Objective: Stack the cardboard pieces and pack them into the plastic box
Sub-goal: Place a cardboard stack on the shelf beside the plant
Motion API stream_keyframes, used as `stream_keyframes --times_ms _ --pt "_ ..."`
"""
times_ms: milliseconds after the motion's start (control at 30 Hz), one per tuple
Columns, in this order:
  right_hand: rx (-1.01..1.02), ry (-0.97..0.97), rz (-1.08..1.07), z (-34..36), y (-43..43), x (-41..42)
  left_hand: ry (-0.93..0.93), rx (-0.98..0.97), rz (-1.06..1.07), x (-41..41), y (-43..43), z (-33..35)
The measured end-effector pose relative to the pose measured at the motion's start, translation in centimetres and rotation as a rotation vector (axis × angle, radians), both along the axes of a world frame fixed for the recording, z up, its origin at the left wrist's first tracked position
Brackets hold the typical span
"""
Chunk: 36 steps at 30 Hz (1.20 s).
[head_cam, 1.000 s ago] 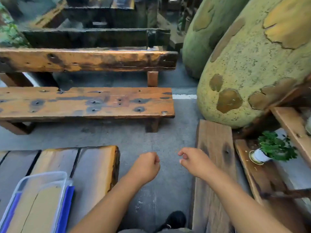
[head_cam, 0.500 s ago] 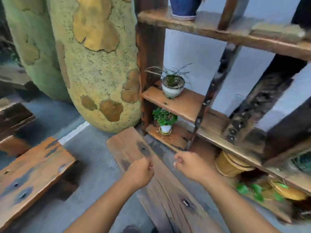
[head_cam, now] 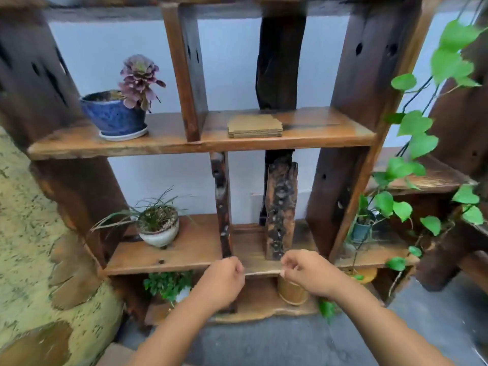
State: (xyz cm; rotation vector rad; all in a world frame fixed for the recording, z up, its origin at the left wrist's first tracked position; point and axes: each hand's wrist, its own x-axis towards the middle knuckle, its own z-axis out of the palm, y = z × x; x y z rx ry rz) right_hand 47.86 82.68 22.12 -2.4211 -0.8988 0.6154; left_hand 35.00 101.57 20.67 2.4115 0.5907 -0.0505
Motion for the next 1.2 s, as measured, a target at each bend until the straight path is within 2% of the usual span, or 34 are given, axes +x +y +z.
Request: stream_keyframes --times_ms 233,433,700,800,933,1067,1200 --pt "0.115 -0.061 -0.053 7.4 4.9 4.6 -0.114 0.139 -0.093 6.4 5.9 7.6" --pt "0.212 -0.19 -0.059 15.1 8.9 9.2 -0.24 0.27 -0.068 10.9 8.4 15.1" --pt "0.243 -0.271 -0.201 22.3 12.1 15.5 -0.281 0.2 -0.037 16.7 11.0 23.3" --pt "0.239 -0.217 -0.258 23.2 13.3 18.2 -0.232 0.142 0.007 19.1 12.0 24.3" --pt "0.16 -0.151 -0.33 23.0 14.7 21.1 -0.076 0.045 0.09 22.0 13.6 24.8" --pt "0.157 0.007 -0.418 22.6 15.6 22.7 0.064 -0.111 0.164 24.2 14.3 25.0" --pt "0.16 0.061 -0.457 22.8 17.0 23.6 0.157 -0.018 0.179 26.3 14.0 25.2"
